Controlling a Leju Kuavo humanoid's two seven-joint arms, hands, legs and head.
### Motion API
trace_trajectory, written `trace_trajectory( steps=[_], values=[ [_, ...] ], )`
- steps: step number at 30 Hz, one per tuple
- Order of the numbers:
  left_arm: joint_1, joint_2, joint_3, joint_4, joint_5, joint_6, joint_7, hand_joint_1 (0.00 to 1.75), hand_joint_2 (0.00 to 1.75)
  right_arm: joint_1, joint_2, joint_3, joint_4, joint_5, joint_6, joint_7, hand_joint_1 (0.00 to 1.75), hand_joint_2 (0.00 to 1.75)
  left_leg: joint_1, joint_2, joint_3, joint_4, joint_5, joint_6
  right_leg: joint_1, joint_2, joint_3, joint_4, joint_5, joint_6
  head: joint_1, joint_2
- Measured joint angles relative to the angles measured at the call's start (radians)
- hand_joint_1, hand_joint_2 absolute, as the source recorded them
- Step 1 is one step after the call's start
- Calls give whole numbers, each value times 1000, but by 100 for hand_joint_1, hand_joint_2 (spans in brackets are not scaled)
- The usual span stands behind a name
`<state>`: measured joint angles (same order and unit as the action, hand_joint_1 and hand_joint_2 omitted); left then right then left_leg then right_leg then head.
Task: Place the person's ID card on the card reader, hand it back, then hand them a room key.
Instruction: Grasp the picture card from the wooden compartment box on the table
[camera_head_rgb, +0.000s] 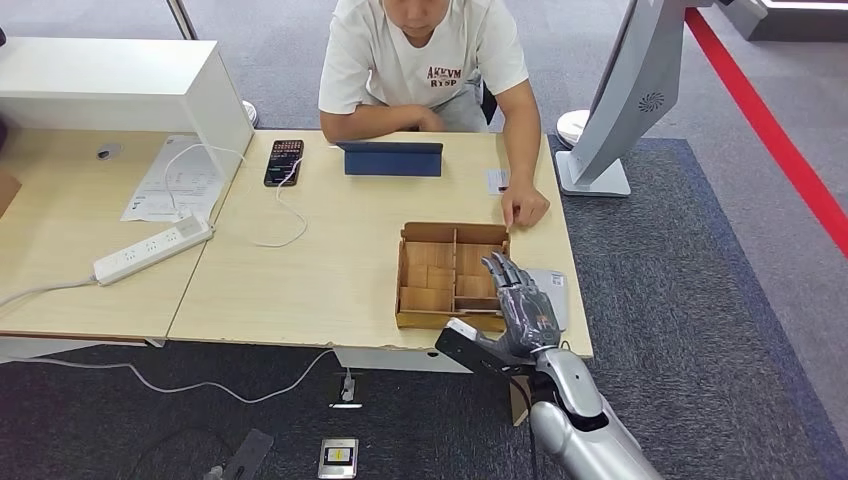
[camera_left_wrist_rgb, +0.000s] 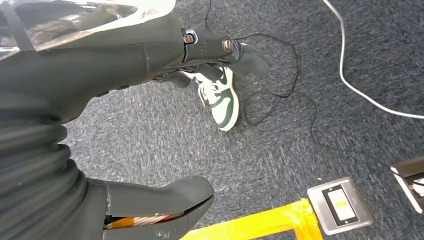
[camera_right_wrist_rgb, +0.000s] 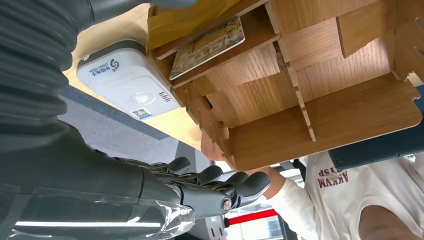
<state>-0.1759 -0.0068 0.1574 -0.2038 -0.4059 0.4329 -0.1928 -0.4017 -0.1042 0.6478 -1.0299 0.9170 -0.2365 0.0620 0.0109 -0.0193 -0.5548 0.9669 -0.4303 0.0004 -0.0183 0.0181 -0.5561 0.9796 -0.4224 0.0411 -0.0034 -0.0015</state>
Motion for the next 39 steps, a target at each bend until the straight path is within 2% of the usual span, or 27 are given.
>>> trace_trajectory(
  steps=[24, 39],
  values=[
    [4, 1, -17, -6, 38, 9, -10, 0, 175, -45, 27, 15, 192, 7, -130, -55, 0, 175, 0, 0, 0, 0, 0, 0, 0, 0, 0, 0, 0, 0, 0, 0],
    [2, 1, -36, -7, 27, 9, -8, 0, 175, -68, 39, 14, 243, 9, -142, -56, 0, 175, 0, 0, 0, 0, 0, 0, 0, 0, 0, 0, 0, 0, 0, 0]
  ],
)
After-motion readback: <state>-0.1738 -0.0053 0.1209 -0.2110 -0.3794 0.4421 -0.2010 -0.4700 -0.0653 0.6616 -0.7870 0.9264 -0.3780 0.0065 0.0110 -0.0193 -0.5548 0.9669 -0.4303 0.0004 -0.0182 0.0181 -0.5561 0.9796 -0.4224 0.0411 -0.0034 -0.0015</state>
